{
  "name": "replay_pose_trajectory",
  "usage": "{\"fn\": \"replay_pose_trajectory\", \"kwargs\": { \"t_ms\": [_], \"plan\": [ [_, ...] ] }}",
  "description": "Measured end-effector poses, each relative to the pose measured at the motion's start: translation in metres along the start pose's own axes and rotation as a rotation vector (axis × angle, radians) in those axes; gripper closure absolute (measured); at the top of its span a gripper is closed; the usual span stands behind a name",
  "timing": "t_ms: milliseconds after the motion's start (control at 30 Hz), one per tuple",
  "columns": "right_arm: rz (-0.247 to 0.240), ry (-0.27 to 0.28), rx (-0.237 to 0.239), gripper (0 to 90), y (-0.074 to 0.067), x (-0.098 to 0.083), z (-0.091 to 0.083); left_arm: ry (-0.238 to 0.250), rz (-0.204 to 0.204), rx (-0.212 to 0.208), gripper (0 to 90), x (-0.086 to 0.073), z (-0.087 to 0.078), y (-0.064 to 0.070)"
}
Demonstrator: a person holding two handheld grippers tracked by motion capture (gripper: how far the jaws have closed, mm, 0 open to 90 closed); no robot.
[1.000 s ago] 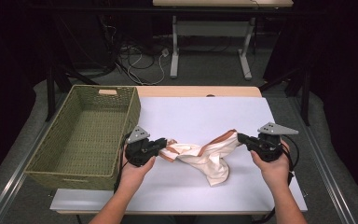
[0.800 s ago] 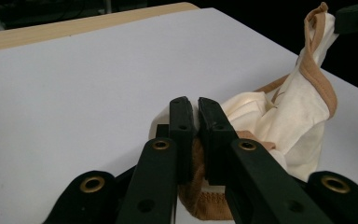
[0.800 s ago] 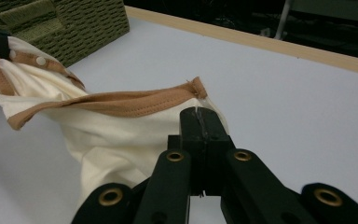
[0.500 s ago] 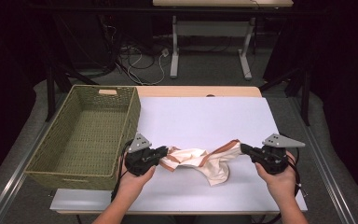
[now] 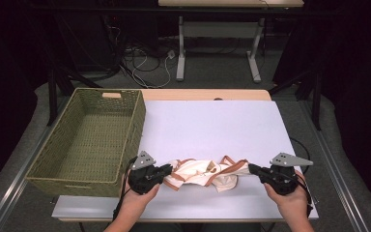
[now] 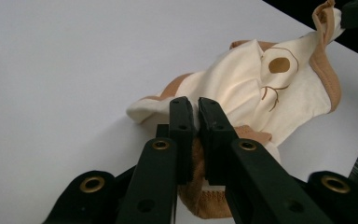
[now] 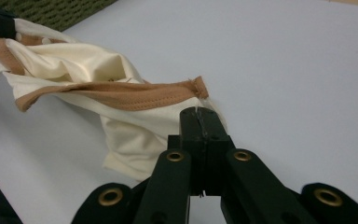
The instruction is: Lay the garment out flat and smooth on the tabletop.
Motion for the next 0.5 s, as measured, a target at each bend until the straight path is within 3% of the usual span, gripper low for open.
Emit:
{"fn": "replay_pose_trajectory", "kwargs": {
  "t_ms": [167, 333, 500],
  "plan": [
    [0.02, -0.036, 0.007, 90.0, -0.005, -0.013, 0.001, -0.021, -0.012, -0.004, 84.8, -0.009, 0.003, 0.001],
    [0.042, -0.03, 0.012, 90.0, -0.006, -0.024, 0.004, -0.035, -0.009, -0.009, 84.6, -0.016, 0.01, -0.003],
    [0.024, -0.054, 0.019, 90.0, -0.006, -0.031, 0.008, -0.056, 0.008, -0.008, 84.5, -0.021, 0.015, -0.004]
  ]
}}
Point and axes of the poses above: each handheld gripper's, and its own axes: z roughly forward along the jaws, x roughly out of its top, y roughly to its right, the point moved 6 cm from there along z, roughly forward along the jaws, and after that the axes turned 14 degrees about -z, right-handed, at the moved point
